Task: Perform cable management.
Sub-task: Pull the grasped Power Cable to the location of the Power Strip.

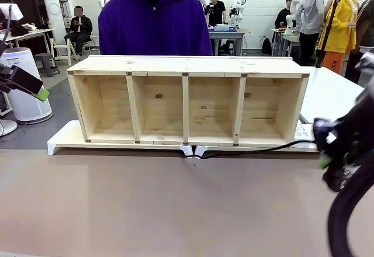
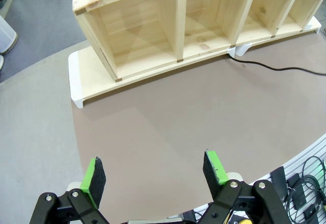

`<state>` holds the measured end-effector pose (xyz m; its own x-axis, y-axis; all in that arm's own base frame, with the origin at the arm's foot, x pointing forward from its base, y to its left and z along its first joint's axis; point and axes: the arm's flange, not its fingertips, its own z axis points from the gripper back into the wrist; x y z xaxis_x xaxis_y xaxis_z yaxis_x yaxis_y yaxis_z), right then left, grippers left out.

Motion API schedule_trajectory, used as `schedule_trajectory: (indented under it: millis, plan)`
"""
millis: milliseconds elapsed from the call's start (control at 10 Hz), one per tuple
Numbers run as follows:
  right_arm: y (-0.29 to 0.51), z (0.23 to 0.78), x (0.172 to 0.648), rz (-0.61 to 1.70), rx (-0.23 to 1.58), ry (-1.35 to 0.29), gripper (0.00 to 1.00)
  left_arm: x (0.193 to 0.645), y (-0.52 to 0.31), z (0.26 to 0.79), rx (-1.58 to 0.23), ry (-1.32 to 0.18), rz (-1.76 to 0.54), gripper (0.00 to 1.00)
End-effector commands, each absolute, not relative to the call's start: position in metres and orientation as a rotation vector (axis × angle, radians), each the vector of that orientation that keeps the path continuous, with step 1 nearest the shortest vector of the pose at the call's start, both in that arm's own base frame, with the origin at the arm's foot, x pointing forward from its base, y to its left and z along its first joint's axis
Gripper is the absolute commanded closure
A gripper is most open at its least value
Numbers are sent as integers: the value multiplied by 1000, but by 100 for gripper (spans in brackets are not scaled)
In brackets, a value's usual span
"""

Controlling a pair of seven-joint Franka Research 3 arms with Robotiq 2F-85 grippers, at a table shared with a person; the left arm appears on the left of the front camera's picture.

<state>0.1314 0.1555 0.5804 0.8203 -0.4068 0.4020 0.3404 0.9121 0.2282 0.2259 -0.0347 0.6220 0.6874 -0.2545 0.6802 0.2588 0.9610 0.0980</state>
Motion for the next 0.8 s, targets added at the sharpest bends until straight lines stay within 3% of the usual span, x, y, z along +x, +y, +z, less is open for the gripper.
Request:
schedule_trajectory:
  millis: [0, 300, 700]
  plan:
    - [100, 589, 136, -498, 179, -490, 84, 227, -35, 623, -12, -768, -280, 0]
    - [57, 603, 155, -517, 124, -488, 84, 227, -35, 623, -12, -768, -280, 0]
    - [30, 637, 221, -510, -53, -552, 84, 227, -35, 623, -12, -768, -280, 0]
